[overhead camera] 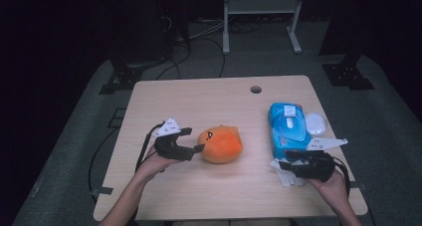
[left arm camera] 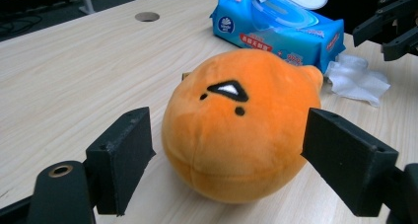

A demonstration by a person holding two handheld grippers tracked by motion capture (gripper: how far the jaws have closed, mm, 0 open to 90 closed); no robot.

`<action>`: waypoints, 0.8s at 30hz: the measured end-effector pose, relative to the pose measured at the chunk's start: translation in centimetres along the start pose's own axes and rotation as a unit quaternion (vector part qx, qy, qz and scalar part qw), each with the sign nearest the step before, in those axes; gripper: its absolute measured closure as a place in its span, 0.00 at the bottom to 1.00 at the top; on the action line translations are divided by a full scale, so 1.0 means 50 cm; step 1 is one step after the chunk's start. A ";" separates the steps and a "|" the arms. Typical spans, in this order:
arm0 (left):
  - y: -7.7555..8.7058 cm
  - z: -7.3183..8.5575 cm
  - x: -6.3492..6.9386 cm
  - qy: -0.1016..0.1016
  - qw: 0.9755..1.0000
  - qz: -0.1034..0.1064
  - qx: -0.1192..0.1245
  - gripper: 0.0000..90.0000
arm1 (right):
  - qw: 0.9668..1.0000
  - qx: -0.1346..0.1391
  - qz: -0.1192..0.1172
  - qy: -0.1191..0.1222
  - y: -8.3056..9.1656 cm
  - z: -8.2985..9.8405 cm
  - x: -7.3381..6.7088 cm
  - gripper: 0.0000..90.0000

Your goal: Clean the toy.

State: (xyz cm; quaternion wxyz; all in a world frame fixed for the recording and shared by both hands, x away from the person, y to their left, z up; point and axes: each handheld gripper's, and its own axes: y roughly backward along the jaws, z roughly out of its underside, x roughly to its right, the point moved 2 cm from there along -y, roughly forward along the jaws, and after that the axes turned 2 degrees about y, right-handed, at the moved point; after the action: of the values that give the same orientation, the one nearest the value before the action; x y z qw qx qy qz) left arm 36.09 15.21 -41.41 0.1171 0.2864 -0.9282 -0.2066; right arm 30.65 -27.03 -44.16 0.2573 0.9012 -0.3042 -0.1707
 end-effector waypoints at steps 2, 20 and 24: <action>0.005 0.004 -0.002 0.001 1.000 -0.002 -0.001 0.21 | 1.000 0.001 0.000 -0.001 0.000 0.001 0.000 0.50; 0.039 0.047 -0.012 0.013 1.000 -0.012 -0.012 0.18 | 1.000 0.006 0.006 -0.005 0.001 0.001 -0.001 0.44; 0.044 0.059 -0.014 0.015 1.000 -0.014 -0.016 0.17 | 1.000 0.006 0.006 -0.005 0.001 0.002 0.000 0.44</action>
State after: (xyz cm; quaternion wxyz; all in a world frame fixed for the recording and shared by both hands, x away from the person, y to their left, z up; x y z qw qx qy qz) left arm 34.60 18.18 -43.12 0.1325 0.3004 -0.9189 -0.2187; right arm 30.56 -27.09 -44.20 0.2513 0.9000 -0.3118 -0.1719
